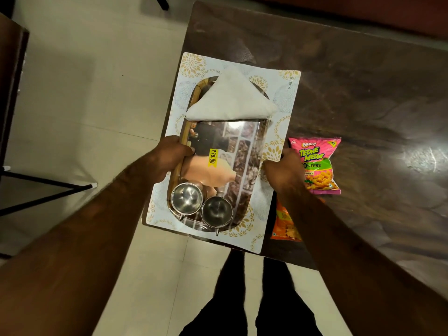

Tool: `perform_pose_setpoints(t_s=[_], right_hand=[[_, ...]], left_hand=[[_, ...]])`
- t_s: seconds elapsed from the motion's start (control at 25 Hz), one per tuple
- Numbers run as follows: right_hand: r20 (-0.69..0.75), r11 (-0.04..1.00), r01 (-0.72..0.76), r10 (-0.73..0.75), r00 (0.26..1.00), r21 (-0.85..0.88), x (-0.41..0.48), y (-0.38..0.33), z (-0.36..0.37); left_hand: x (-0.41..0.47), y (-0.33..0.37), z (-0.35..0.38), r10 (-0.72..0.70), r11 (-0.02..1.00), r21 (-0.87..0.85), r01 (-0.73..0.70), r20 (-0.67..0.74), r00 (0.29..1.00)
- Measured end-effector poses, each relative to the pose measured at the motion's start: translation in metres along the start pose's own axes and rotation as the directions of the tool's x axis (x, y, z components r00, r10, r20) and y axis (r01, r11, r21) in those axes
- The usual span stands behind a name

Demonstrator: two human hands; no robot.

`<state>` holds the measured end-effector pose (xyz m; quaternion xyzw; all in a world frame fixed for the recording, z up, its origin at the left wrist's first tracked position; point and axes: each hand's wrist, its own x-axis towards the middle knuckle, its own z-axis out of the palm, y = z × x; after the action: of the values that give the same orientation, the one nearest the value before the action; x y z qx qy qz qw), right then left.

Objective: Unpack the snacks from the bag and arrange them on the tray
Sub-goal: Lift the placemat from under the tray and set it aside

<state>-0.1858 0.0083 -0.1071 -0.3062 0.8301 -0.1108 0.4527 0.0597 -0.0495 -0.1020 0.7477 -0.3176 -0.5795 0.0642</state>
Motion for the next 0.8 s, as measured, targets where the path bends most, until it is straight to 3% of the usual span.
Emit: perform_pose_setpoints(t_s=[0.28, 0.56, 0.8], right_hand=[[-0.053, 0.999, 0.04, -0.039, 0.998, 0.01, 0.001, 0.004, 0.005], [-0.108, 0.993, 0.116, -0.114, 0.988, 0.011, -0.003, 0.006, 0.001], [-0.284, 0.987, 0.151, -0.16, 0.945, -0.053, -0.012, -0.007, -0.017]], left_hand=[[0.009, -0.011, -0.004, -0.016, 0.989, -0.142, 0.029, 0.092, 0.996], [0.01, -0.015, -0.02, 0.088, 0.993, -0.095, -0.077, 0.124, 0.988], [0.009, -0.026, -0.033, 0.094, 0.984, -0.165, -0.069, 0.151, 0.984]])
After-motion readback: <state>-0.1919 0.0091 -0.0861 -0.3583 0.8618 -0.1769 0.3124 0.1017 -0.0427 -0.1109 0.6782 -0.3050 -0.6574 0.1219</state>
